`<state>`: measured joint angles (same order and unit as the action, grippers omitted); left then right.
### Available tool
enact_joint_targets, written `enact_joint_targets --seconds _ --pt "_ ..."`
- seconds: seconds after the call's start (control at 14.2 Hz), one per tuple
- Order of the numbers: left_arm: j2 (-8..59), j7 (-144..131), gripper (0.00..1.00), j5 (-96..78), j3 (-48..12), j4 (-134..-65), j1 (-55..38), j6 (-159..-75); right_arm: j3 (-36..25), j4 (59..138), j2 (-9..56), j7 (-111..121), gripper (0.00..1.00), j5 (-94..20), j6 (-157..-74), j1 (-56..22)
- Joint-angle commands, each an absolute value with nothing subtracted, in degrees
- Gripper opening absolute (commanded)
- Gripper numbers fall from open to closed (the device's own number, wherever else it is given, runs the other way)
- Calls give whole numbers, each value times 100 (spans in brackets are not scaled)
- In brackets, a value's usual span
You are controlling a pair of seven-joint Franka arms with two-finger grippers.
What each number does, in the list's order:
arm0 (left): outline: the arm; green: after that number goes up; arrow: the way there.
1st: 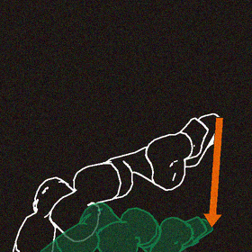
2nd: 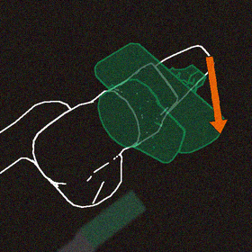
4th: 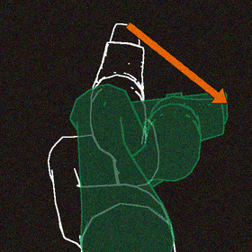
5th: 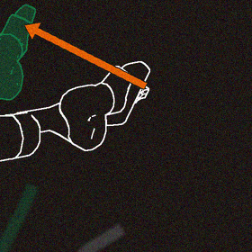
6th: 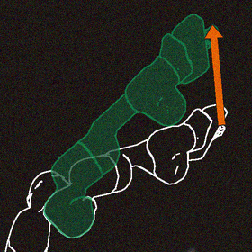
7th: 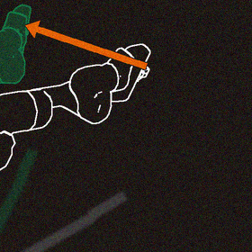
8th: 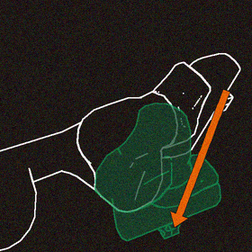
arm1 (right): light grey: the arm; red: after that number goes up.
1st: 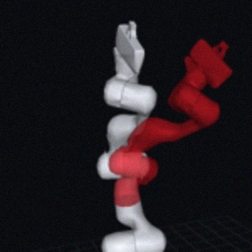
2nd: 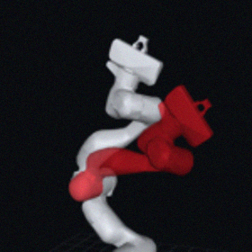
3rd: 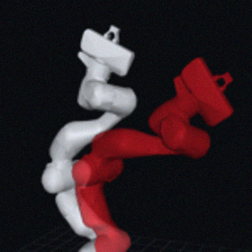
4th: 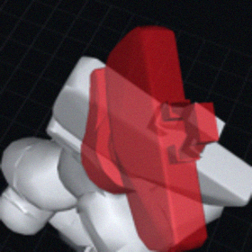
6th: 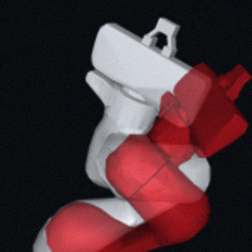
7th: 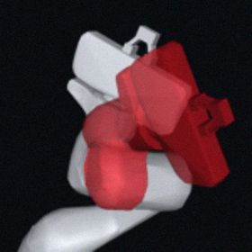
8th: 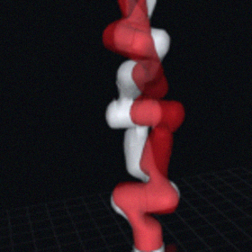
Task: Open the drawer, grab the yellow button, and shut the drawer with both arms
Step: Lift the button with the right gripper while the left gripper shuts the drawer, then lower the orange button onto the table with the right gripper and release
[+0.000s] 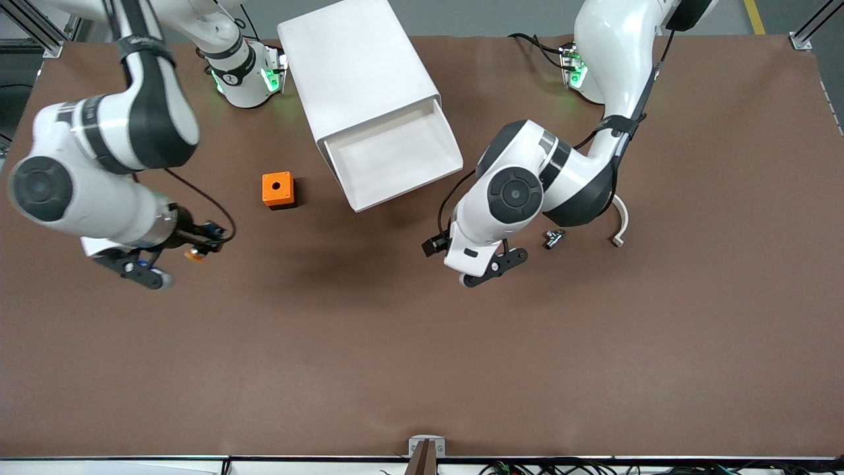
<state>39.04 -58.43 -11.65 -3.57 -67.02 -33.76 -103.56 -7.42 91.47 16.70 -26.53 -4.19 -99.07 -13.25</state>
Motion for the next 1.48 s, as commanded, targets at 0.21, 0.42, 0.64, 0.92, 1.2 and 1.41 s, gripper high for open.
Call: enact_joint_targets --seconds 0.21,0.42,0.64,0.92,1.2,1.41 --pt "3630 -6265 99 -976 -308 -7154 -3752 -10625 -615 10035 1723 -601 0 -159 -11237 -291" --pt "3577 -6495 100 -774 -308 -7382 -3954 -10670 -615 10379 2099 393 0 -132 -12196 122" --pt "3481 -6530 100 -765 -316 -7541 -4078 -10714 -606 10389 2547 957 0 -141 -12742 316" --pt "3445 -6802 100 -817 -413 -7585 -4280 -10714 -606 10406 3093 1361 0 -141 -13419 404" --pt "3445 -7171 100 -844 -676 -7690 -4315 -10688 -606 10406 3348 1582 0 -141 -13728 457" --pt "3463 -7461 99 -879 -913 -7708 -4315 -10688 -598 10398 3515 1582 1 -176 -13869 544"
